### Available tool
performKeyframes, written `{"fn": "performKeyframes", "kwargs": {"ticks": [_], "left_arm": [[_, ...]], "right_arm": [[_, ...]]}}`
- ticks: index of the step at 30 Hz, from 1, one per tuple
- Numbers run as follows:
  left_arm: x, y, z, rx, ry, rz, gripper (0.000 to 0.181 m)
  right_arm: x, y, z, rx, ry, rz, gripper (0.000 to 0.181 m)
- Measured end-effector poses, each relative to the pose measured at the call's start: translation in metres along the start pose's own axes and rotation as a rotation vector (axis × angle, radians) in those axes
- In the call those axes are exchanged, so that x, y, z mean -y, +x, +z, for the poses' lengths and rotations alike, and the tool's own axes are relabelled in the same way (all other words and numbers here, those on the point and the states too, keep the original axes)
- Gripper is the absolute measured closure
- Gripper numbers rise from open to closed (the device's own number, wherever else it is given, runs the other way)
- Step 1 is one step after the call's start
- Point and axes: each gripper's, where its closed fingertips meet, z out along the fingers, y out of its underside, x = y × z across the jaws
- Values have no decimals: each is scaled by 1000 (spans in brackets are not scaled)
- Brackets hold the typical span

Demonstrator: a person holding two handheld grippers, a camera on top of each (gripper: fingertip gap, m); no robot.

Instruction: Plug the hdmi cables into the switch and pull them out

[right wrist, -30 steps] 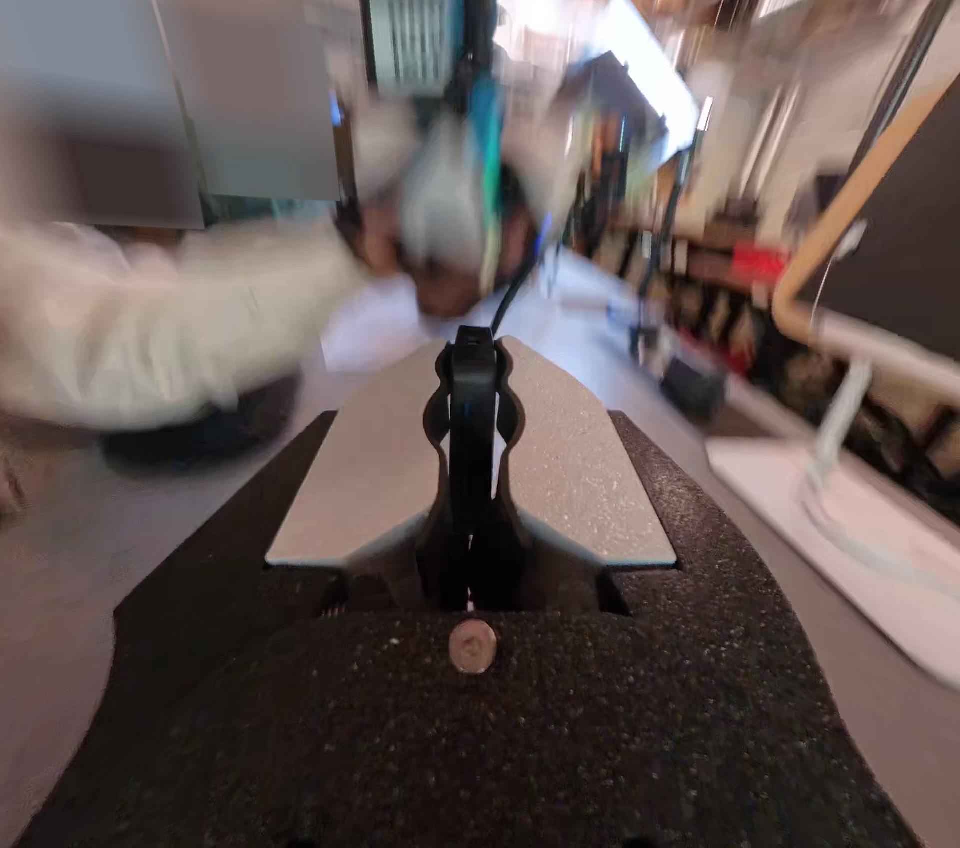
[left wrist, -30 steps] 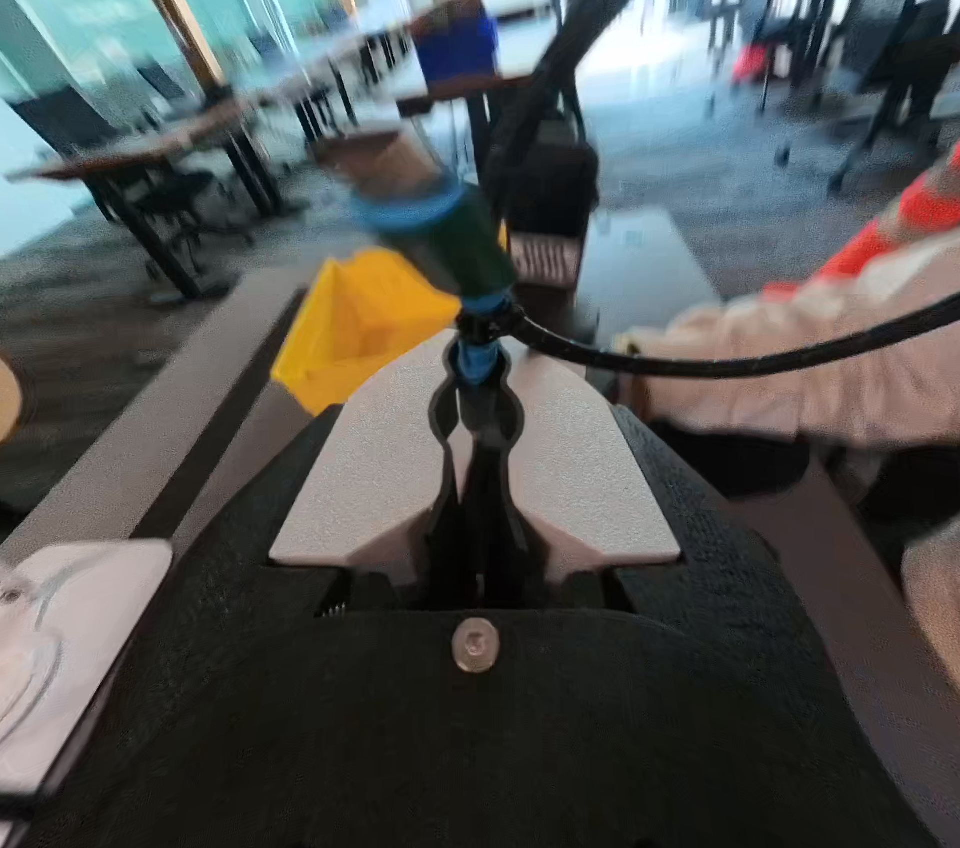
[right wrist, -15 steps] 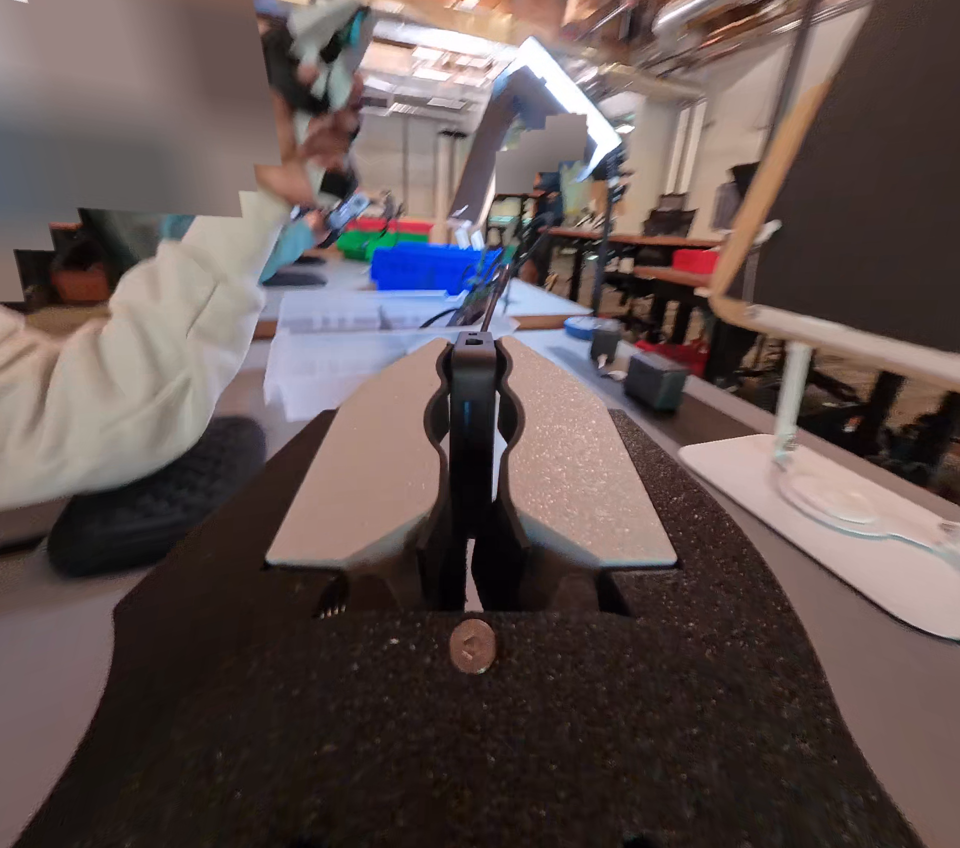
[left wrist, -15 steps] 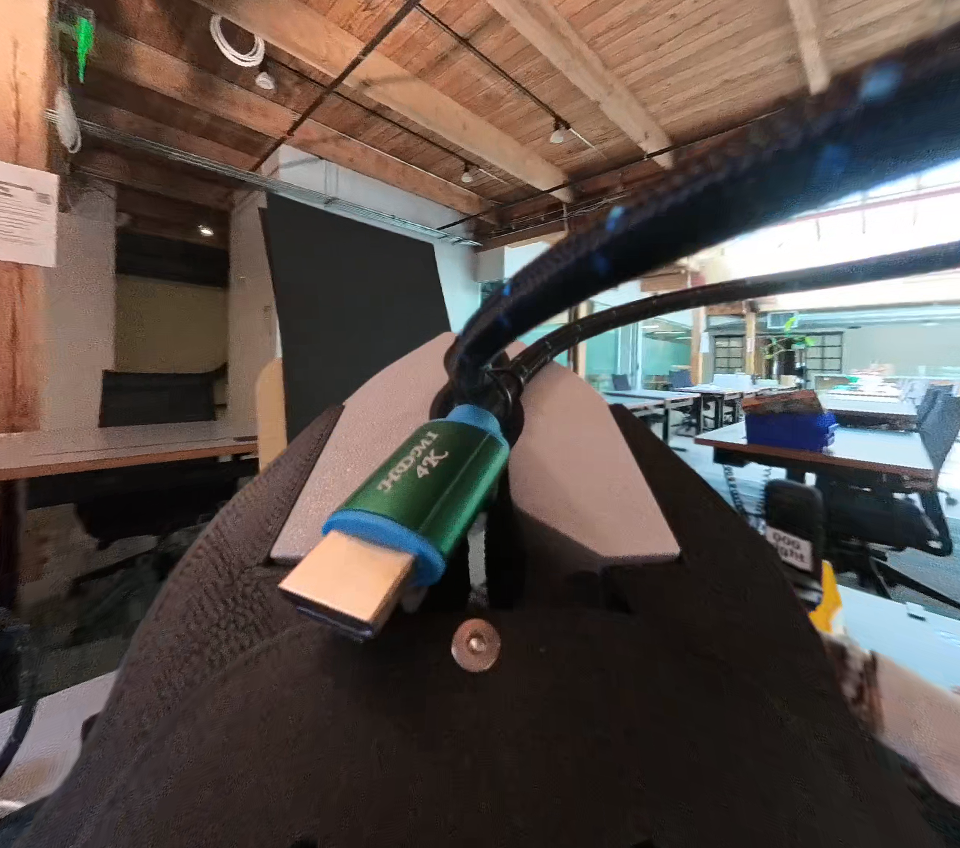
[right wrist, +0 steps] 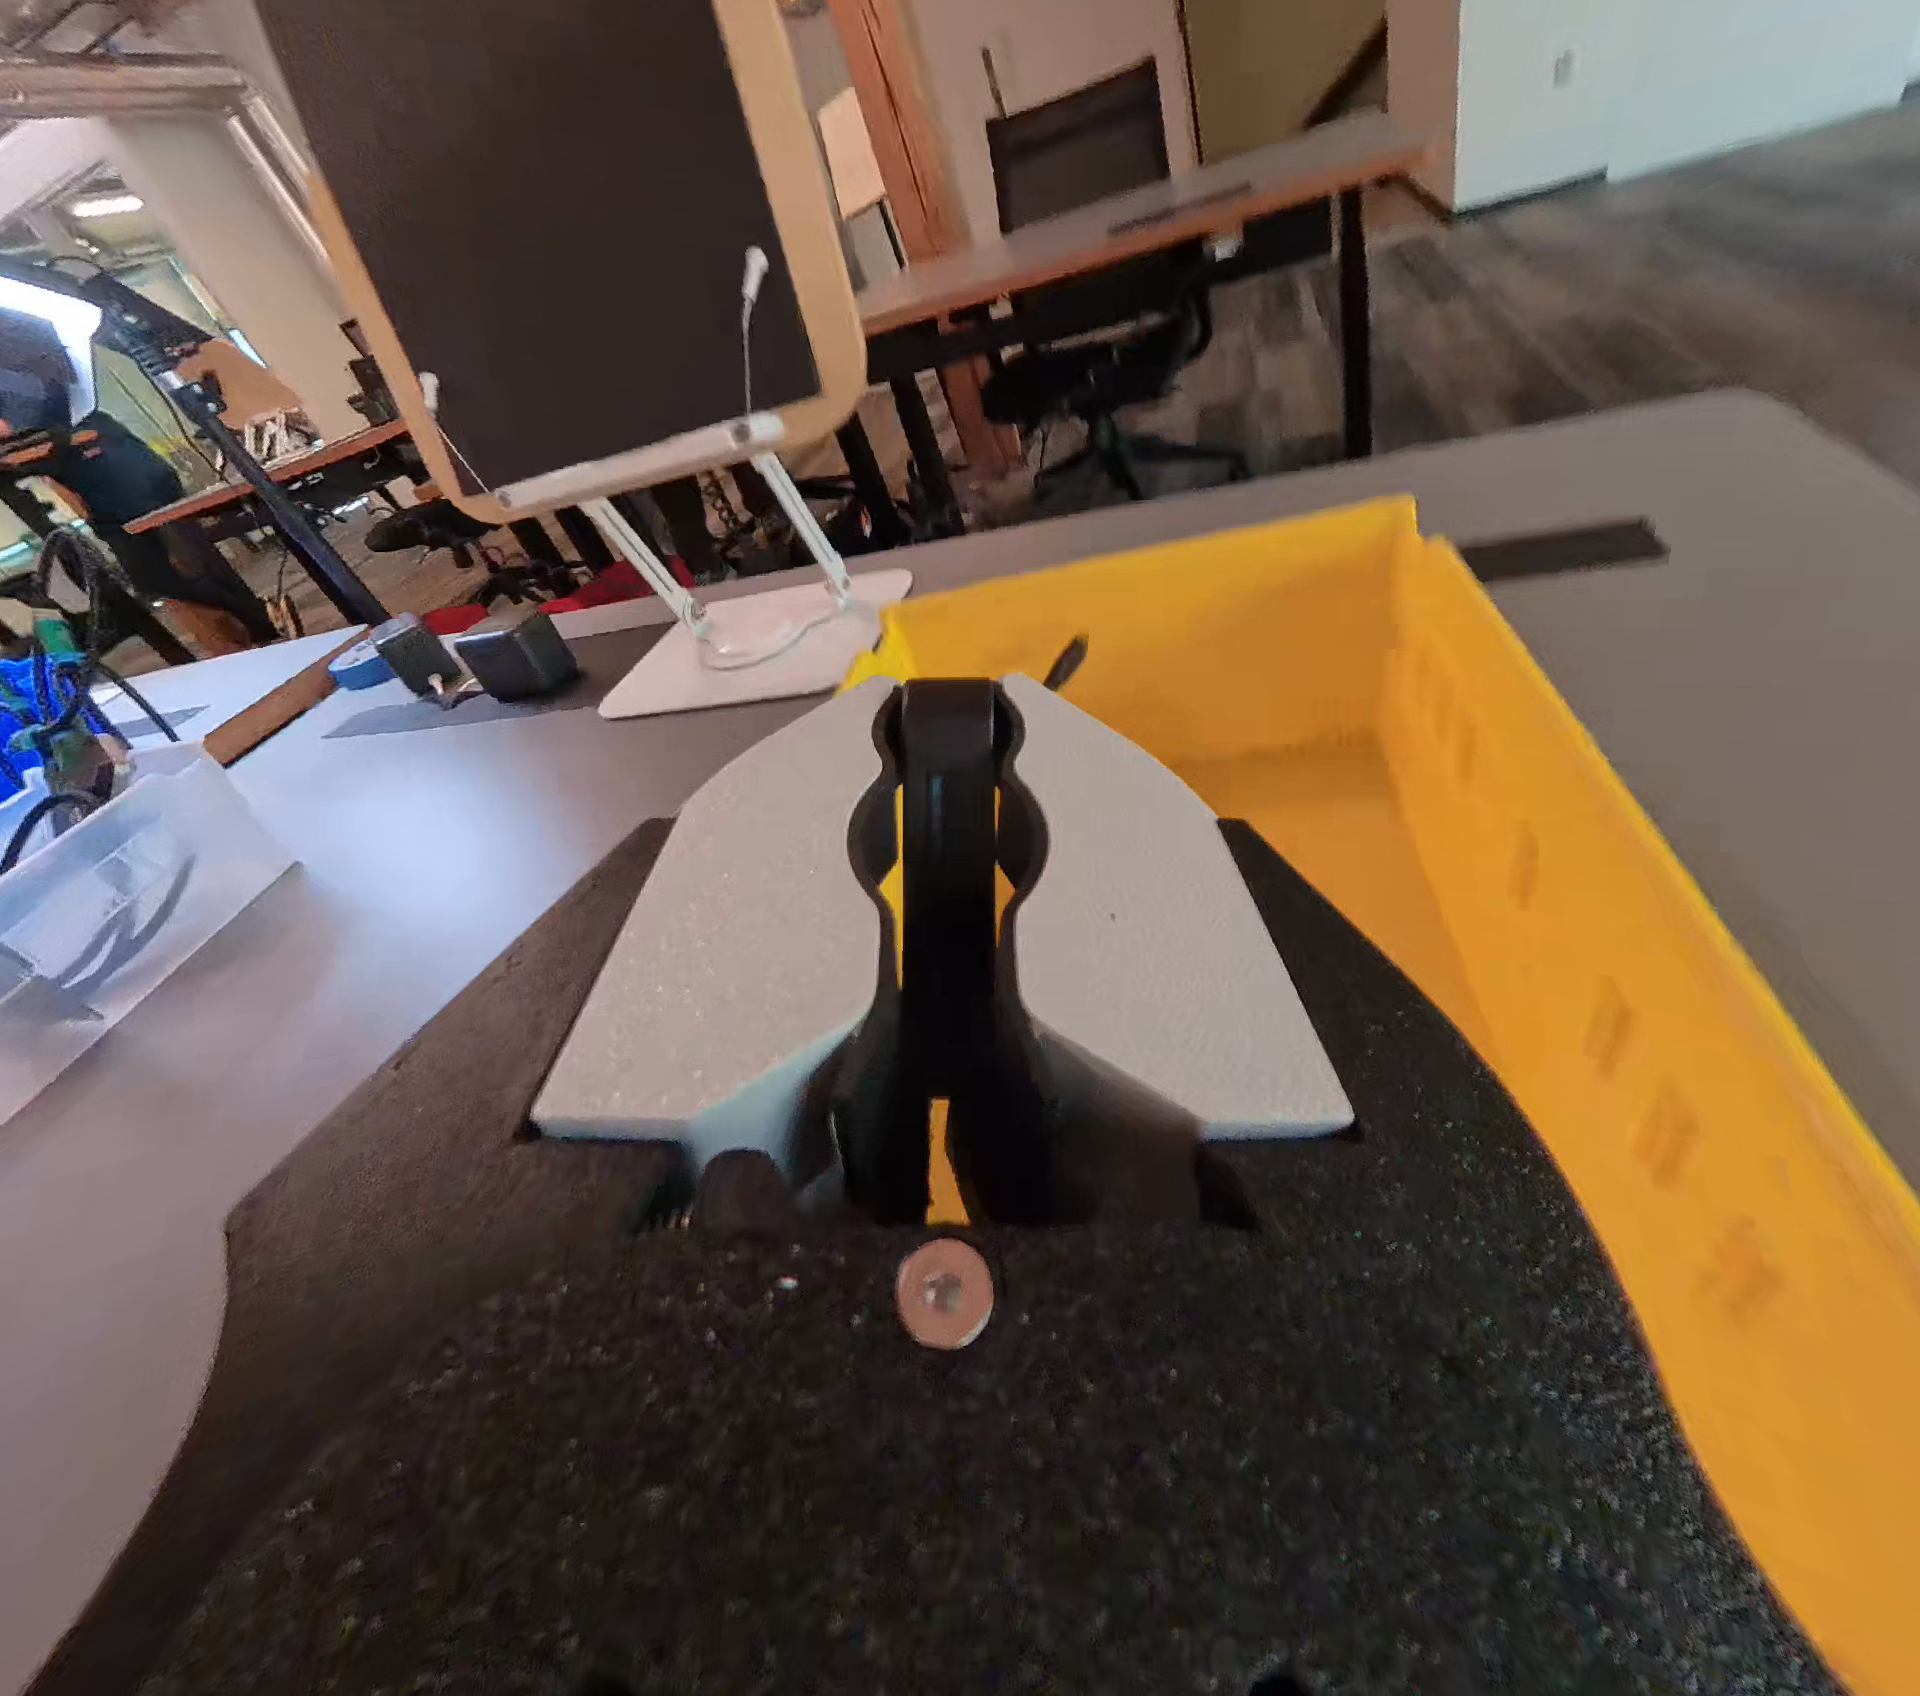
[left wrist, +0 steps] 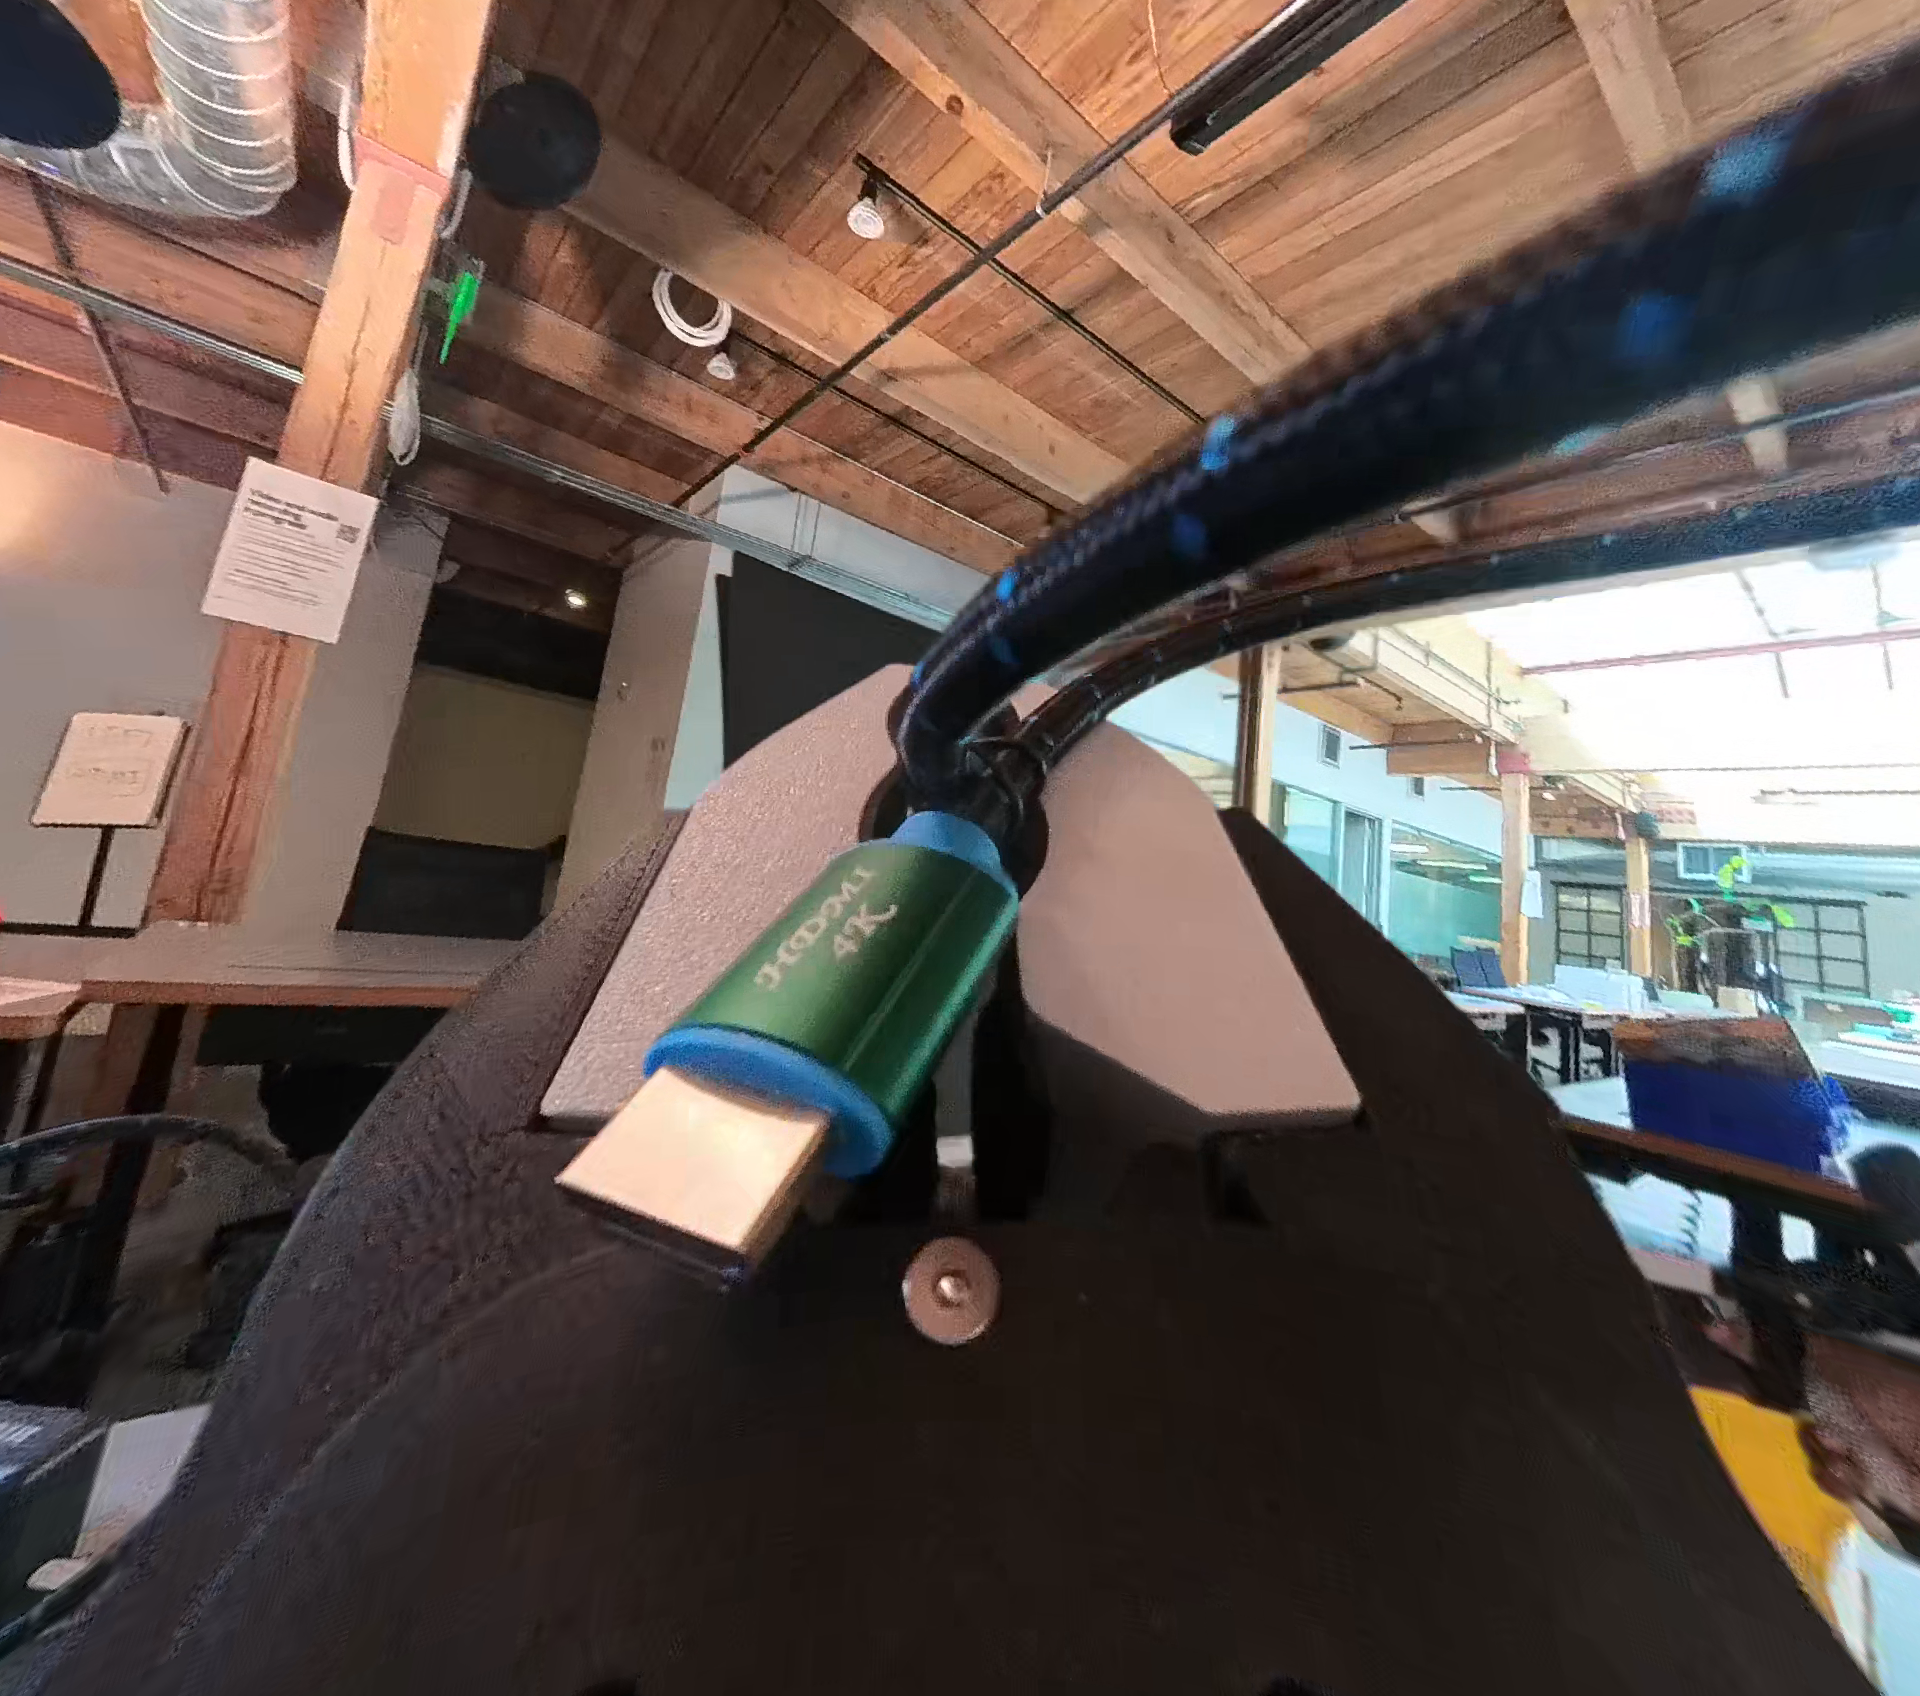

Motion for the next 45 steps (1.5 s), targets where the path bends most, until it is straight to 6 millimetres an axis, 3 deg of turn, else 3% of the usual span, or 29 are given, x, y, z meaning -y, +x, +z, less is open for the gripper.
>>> {"fn": "performKeyframes", "kwargs": {"ticks": [6,8,10,14,16,20,22,24,26,28,31,34,36,39,42,45], "left_arm": [[15,-10,-13,37,52,3,171],[18,-12,-14,44,65,3,171],[17,-10,-13,30,55,0,171],[7,-7,-6,22,19,26,171],[2,-3,-2,17,6,36,171],[-4,6,4,-15,-18,49,171],[-5,7,5,-17,-16,53,171],[-7,8,6,-18,-19,55,171],[-9,6,8,-15,-28,57,171],[-11,6,9,-13,-32,56,171],[-14,7,11,-21,-37,50,171],[-14,8,11,-21,-37,58,171],[-14,7,12,-20,-39,60,171],[-20,7,14,-24,-60,54,171],[-32,12,21,-55,-99,39,171],[-55,30,32,-142,-192,39,170]], "right_arm": [[-40,-6,3,6,-68,85,167],[-44,-9,9,-2,-65,73,167],[-31,-14,14,-8,-42,3,167],[21,-32,28,53,-104,-364,167],[35,-48,41,221,-237,-553,167],[35,-67,54,668,-420,-834,167],[22,-55,60,765,-571,-843,167],[18,-35,72,742,-645,-877,167],[23,-26,82,738,-610,-892,167],[23,-18,93,753,-581,-792,167],[-9,26,117,614,-732,-641,167],[-53,72,130,436,-918,-639,165],[-77,89,128,352,-1050,-645,168],[-84,97,130,247,-1117,-627,164],[-66,80,138,215,-1009,-656,149],[-31,20,148,286,-754,-662,126]]}}
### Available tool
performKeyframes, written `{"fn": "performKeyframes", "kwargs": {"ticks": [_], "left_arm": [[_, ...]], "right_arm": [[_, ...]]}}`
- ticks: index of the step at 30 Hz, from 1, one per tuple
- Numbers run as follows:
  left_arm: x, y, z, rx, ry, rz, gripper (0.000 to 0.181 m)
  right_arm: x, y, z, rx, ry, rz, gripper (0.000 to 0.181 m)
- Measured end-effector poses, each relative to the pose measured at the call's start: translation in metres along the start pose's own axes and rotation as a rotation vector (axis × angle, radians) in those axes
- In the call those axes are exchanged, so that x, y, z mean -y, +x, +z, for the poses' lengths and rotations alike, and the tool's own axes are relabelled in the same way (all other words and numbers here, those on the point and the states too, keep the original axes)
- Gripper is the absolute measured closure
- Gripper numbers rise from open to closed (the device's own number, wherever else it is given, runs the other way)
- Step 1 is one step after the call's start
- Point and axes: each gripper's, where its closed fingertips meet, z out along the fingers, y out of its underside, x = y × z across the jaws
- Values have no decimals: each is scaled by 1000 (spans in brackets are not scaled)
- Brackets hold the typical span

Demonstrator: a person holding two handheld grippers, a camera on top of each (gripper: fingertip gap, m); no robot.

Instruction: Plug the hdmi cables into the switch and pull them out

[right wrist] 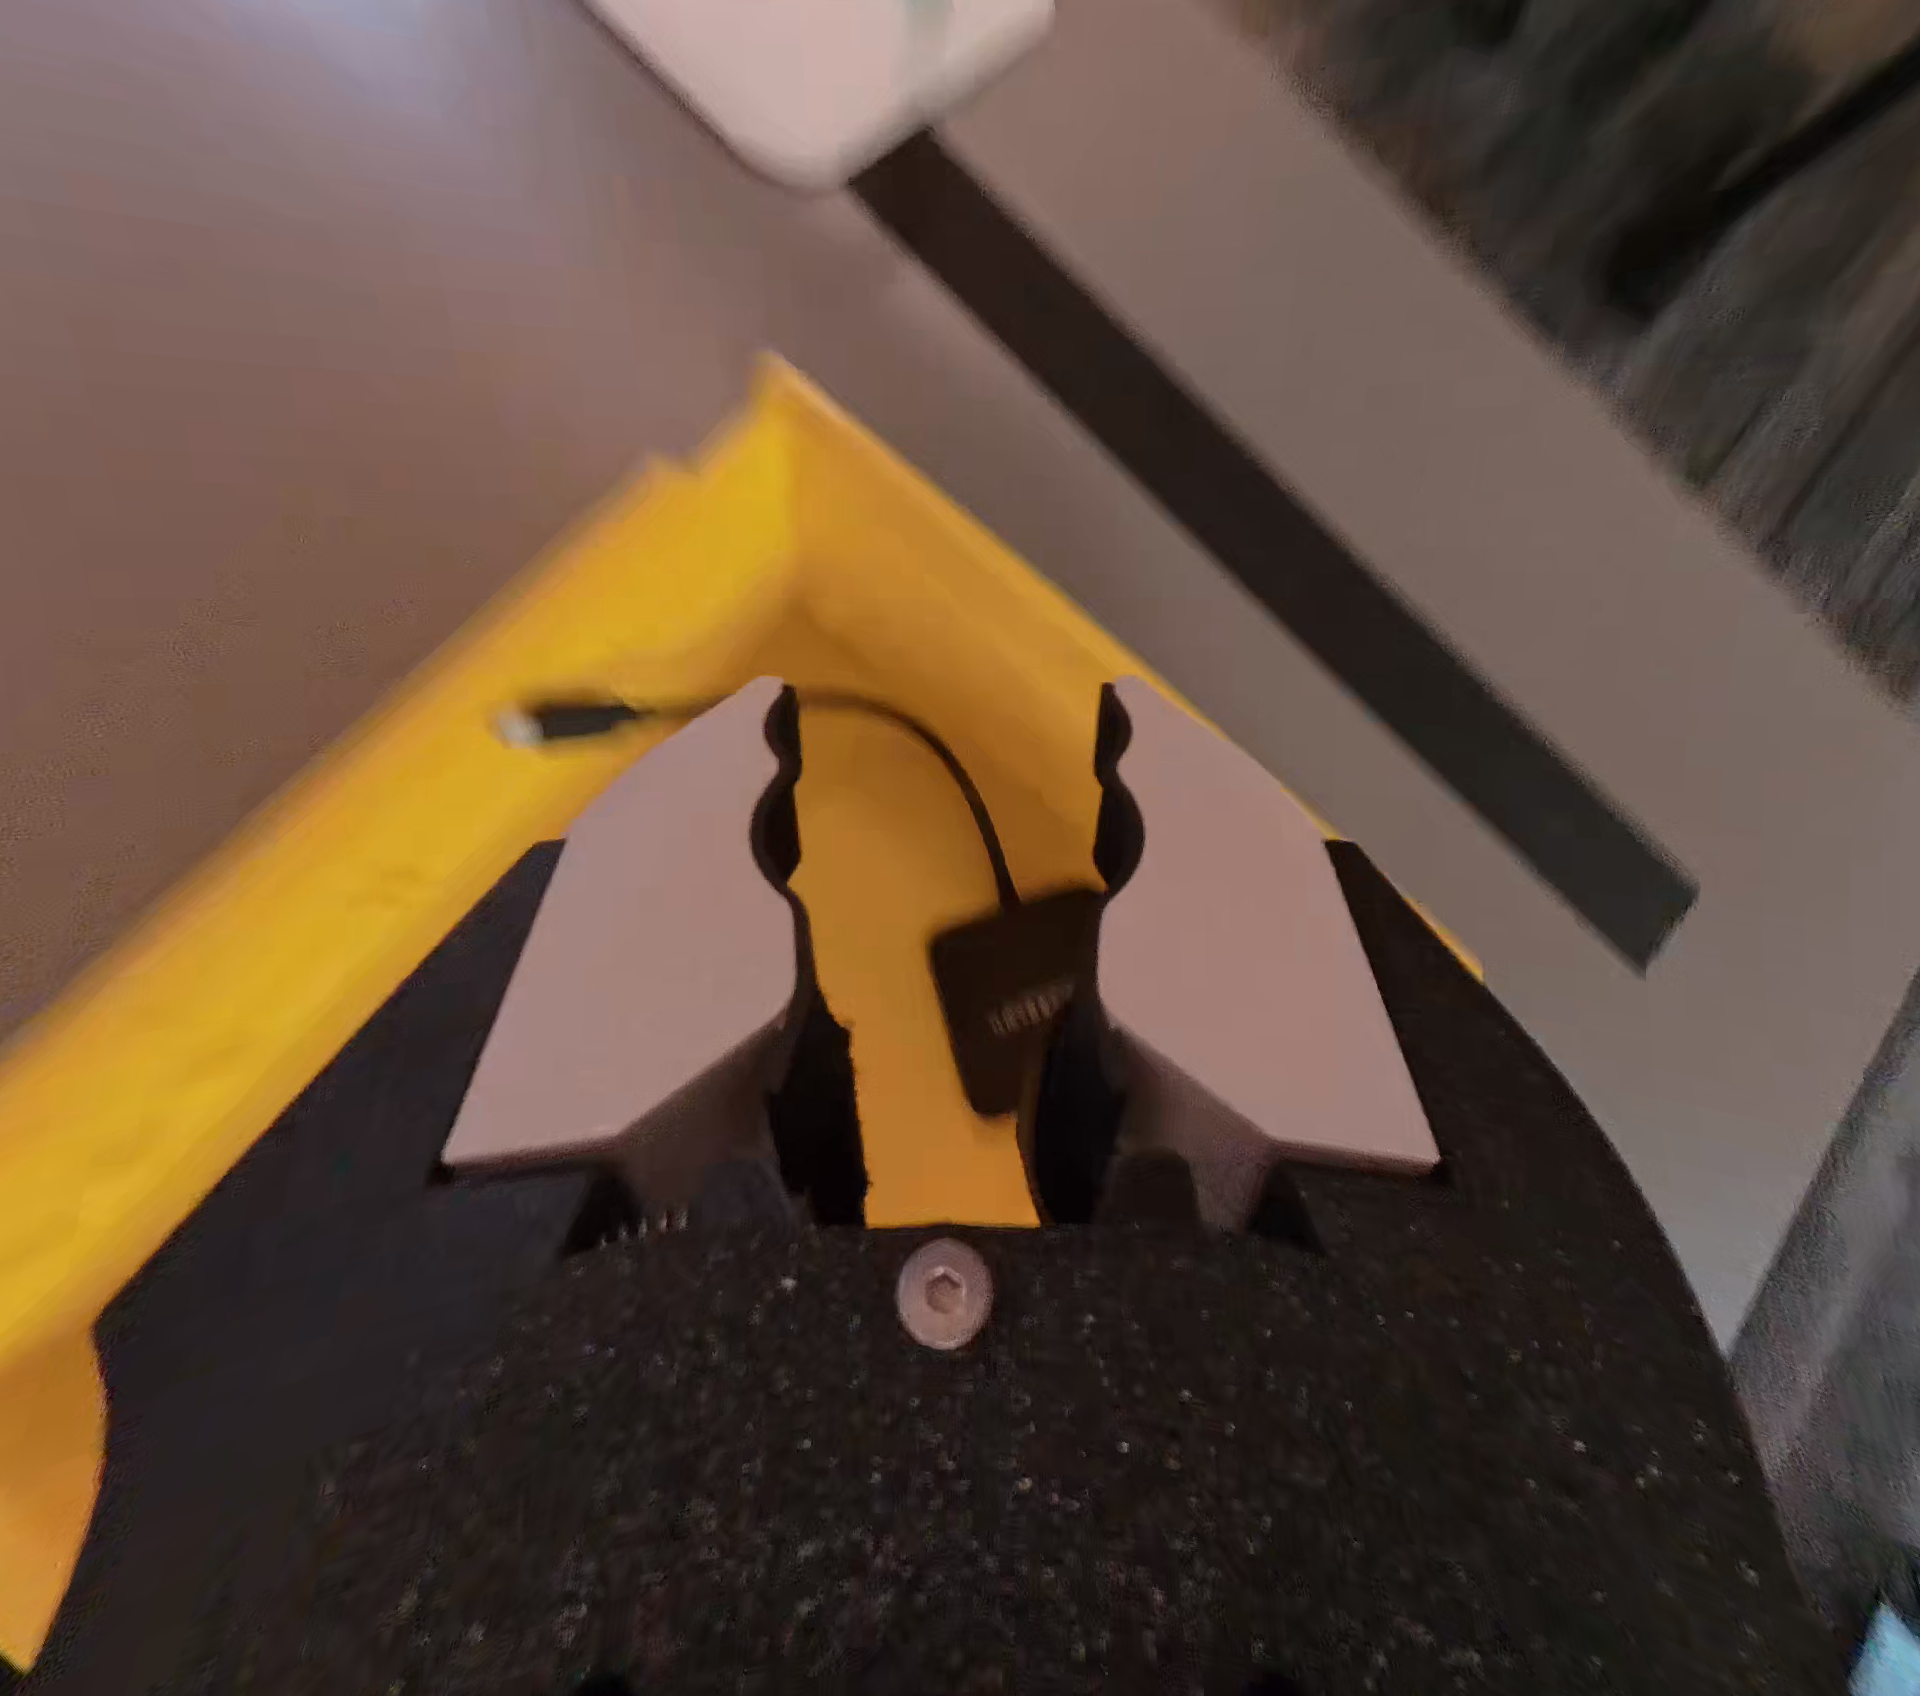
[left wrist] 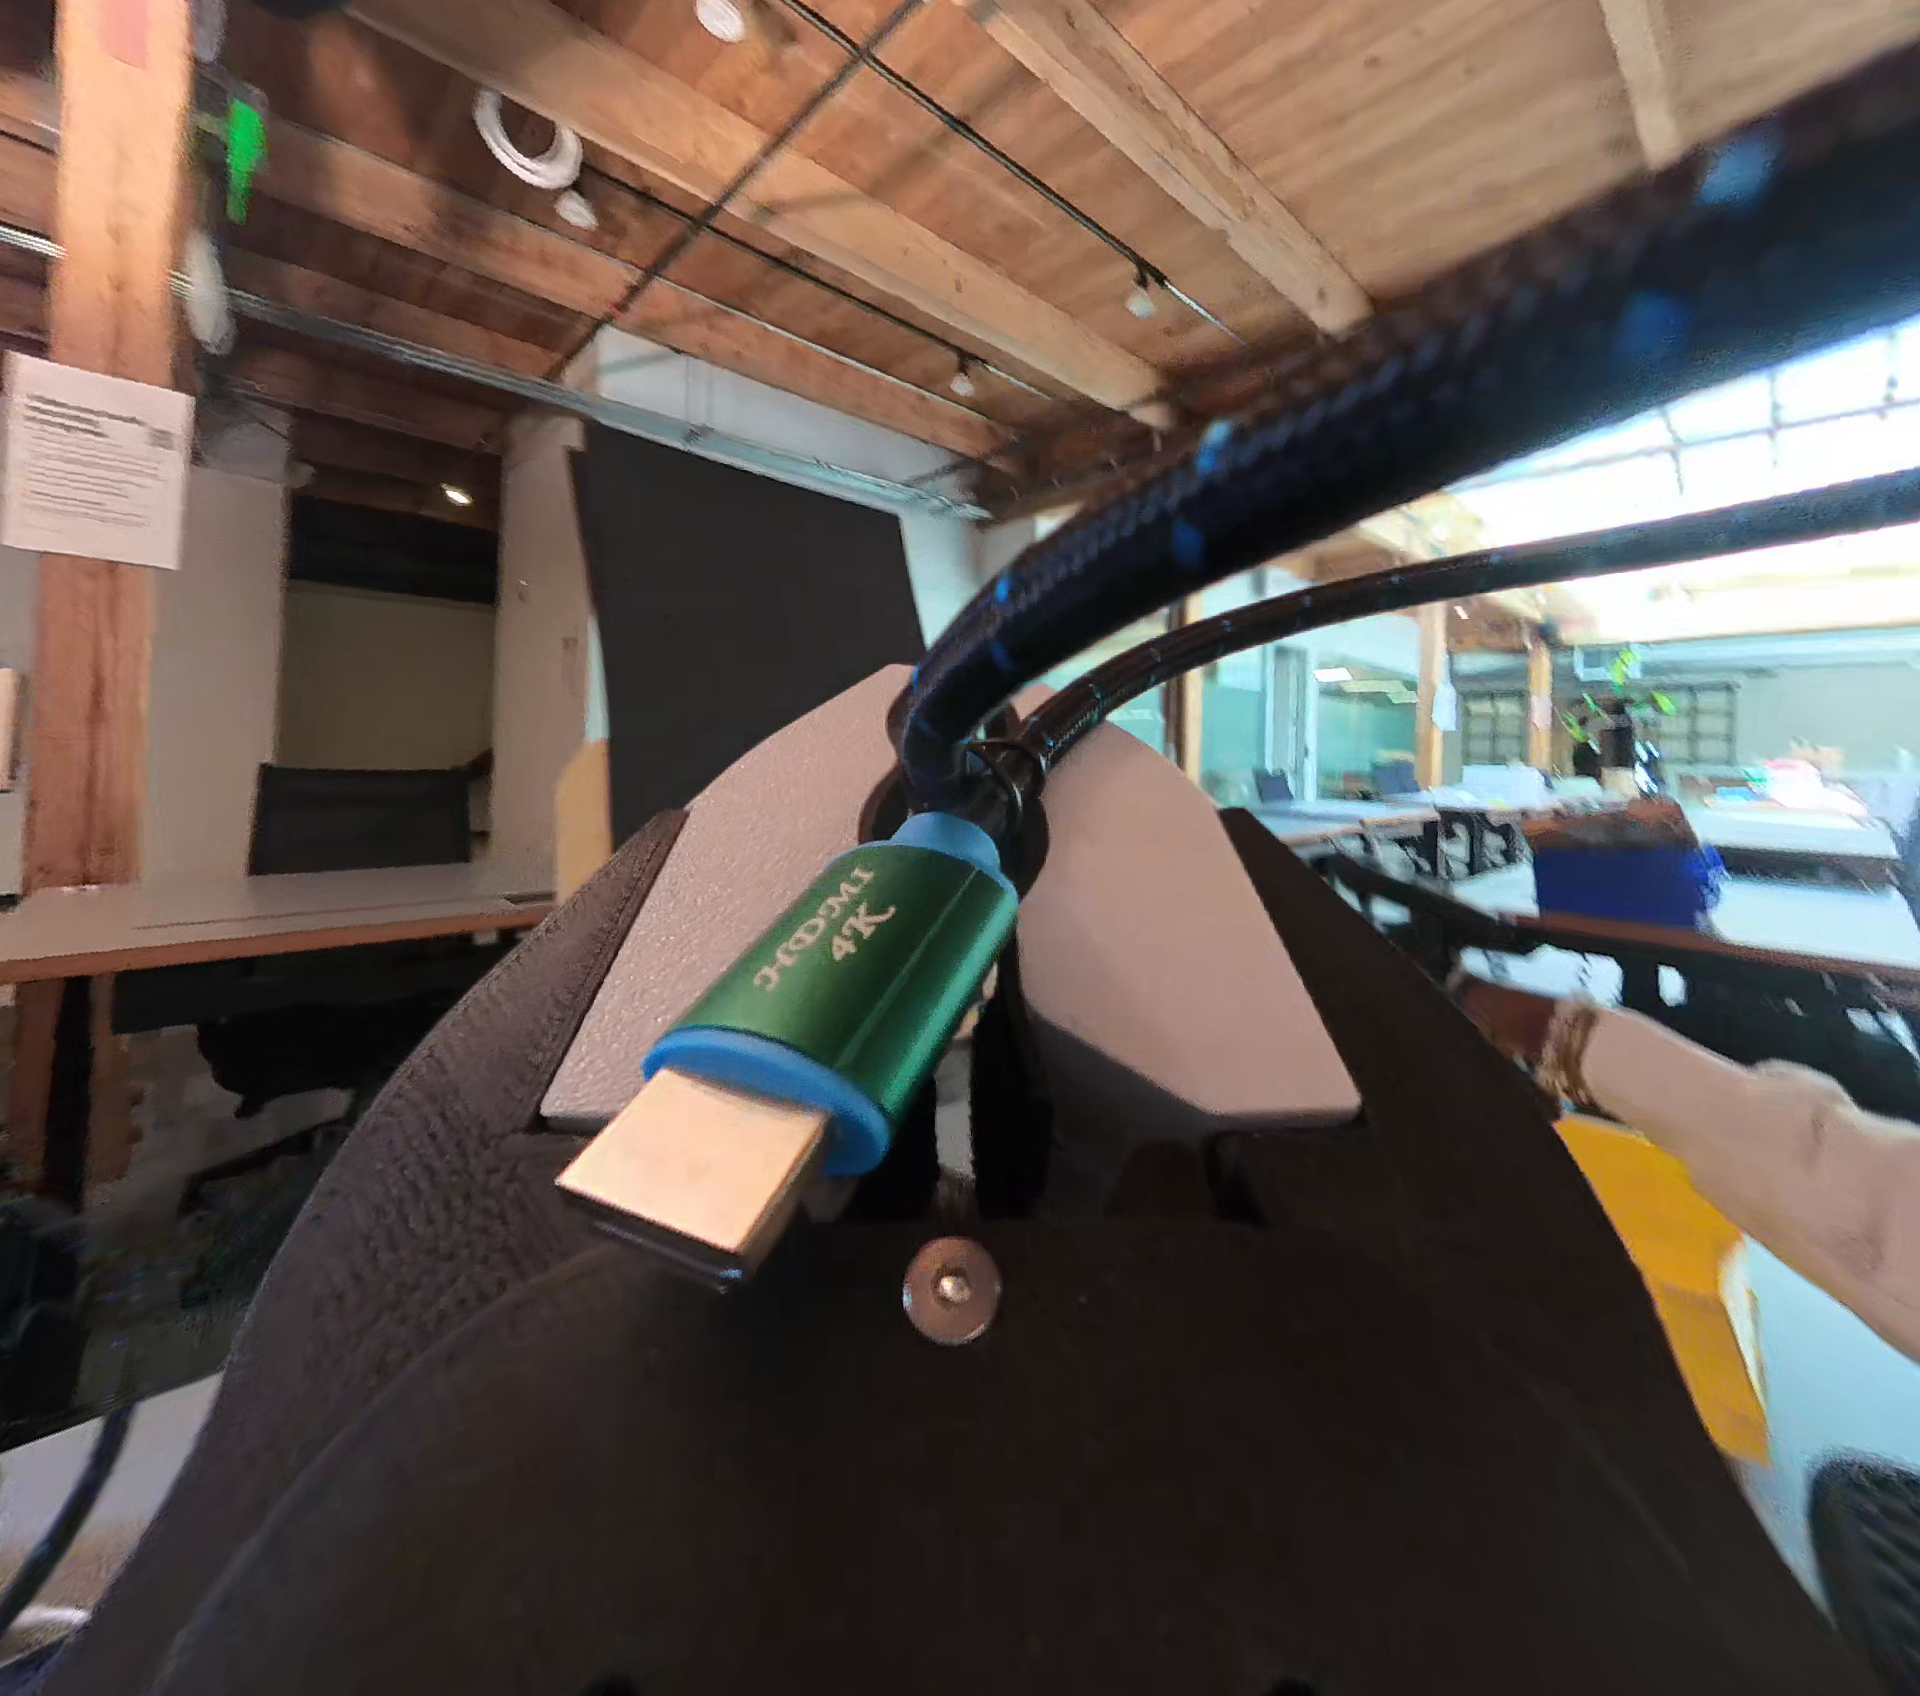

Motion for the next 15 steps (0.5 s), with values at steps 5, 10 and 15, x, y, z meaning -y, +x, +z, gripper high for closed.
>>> {"fn": "performKeyframes", "kwargs": {"ticks": [5,10,15], "left_arm": [[-50,42,34,-164,-207,69,170],[-84,86,53,-317,-317,164,170],[-108,111,67,-370,-397,187,170]], "right_arm": [[128,-110,-61,127,504,-145,118],[199,-242,-128,502,752,-257,121],[214,-324,-162,369,1019,-655,105]]}}
